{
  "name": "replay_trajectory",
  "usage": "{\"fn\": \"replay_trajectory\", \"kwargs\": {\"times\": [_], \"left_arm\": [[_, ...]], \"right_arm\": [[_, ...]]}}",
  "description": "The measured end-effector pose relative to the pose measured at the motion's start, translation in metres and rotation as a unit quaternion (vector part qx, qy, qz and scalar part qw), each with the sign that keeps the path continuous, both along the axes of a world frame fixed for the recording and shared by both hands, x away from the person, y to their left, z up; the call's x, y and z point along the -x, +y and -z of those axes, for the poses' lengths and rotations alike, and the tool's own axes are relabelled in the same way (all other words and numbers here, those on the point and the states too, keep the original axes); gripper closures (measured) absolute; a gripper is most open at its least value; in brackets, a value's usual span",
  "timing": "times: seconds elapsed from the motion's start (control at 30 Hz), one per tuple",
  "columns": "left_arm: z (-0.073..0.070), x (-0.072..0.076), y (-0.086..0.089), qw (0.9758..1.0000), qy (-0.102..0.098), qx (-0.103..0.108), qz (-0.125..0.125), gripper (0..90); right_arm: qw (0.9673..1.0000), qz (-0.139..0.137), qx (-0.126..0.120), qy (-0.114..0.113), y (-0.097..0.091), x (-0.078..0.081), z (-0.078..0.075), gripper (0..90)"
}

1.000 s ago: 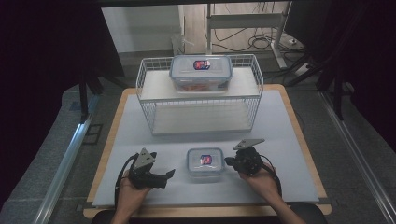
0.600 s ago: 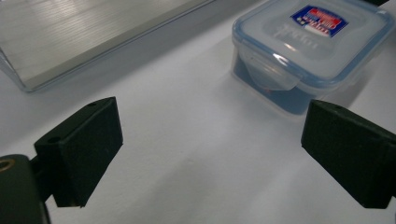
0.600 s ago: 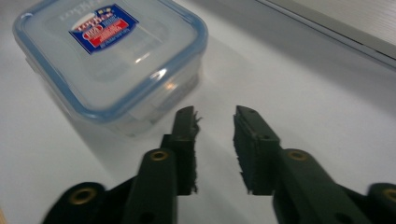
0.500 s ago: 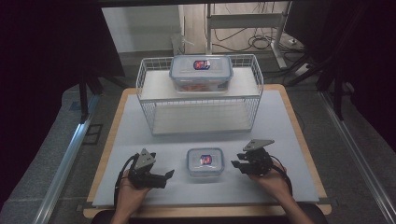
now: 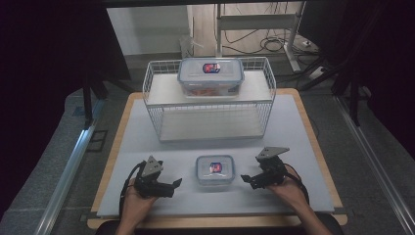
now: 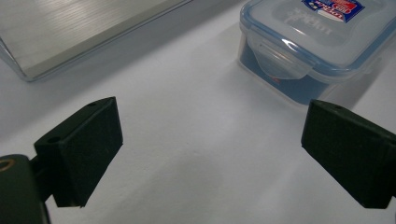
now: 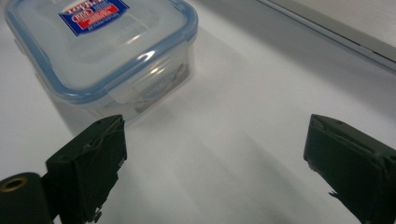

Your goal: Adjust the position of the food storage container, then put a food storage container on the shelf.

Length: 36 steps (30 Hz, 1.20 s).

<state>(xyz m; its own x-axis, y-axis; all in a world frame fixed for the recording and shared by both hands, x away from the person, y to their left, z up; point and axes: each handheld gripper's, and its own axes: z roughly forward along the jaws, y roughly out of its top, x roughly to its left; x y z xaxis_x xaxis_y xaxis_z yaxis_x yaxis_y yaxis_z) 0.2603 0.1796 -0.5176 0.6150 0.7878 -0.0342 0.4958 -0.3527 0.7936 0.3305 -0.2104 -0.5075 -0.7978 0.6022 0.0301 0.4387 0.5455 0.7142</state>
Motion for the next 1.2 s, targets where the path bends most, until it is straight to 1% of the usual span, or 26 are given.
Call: {"fn": "replay_trajectory", "kwargs": {"times": [0.33,0.53,0.63,0.67,0.77,0.83,0.9,0.93,1.0,1.03,1.1,1.13,1.2], "left_arm": [[0.0,-0.001,0.0,0.9999,0.008,0.007,-0.001,5.2],[-0.001,-0.003,0.001,0.9994,0.026,0.023,-0.004,5.1],[0.0,-0.005,-0.001,0.9985,0.042,0.033,-0.007,4.3],[-0.001,-0.006,-0.001,0.998,0.048,0.04,-0.003,4.0],[-0.002,-0.009,-0.003,0.9958,0.066,0.063,0.008,3.7],[-0.003,-0.012,-0.005,0.9937,0.078,0.08,0.017,4.0],[-0.004,-0.015,-0.01,0.991,0.092,0.094,0.022,4.3],[-0.005,-0.017,-0.012,0.9903,0.096,0.098,0.025,4.7],[-0.005,-0.022,-0.015,0.9883,0.104,0.107,0.03,6.6],[-0.005,-0.023,-0.017,0.9878,0.107,0.108,0.032,7.6],[-0.005,-0.028,-0.02,0.9862,0.115,0.113,0.041,11.4],[-0.004,-0.031,-0.022,0.9852,0.118,0.116,0.044,12.7],[-0.003,-0.036,-0.026,0.9825,0.131,0.124,0.049,15.8]], "right_arm": [[1.0,0.002,0.001,-0.002,-0.001,-0.001,0.0,4.9],[1.0,0.008,-0.003,-0.001,0.0,0.0,-0.001,4.1],[1.0,0.007,-0.006,0.0,0.0,0.001,-0.003,2.7],[1.0,0.008,-0.005,0.001,0.001,0.001,-0.004,1.7],[0.9999,0.014,-0.002,0.002,0.001,0.001,-0.006,1.6],[0.9995,0.019,-0.015,0.018,0.0,0.001,-0.008,1.7],[0.9987,0.022,-0.02,0.042,-0.001,-0.001,-0.01,3.4],[0.9979,0.021,-0.023,0.056,-0.001,-0.001,-0.01,4.9],[0.9966,0.02,-0.035,0.072,0.0,-0.001,-0.012,8.1],[0.9958,0.02,-0.043,0.078,0.001,-0.002,-0.013,10.0],[0.9947,0.02,-0.053,0.086,0.003,-0.002,-0.015,14.0],[0.9946,0.018,-0.054,0.086,0.004,-0.002,-0.015,16.4],[0.9933,0.012,-0.064,0.096,0.007,-0.004,-0.015,20.1]]}}
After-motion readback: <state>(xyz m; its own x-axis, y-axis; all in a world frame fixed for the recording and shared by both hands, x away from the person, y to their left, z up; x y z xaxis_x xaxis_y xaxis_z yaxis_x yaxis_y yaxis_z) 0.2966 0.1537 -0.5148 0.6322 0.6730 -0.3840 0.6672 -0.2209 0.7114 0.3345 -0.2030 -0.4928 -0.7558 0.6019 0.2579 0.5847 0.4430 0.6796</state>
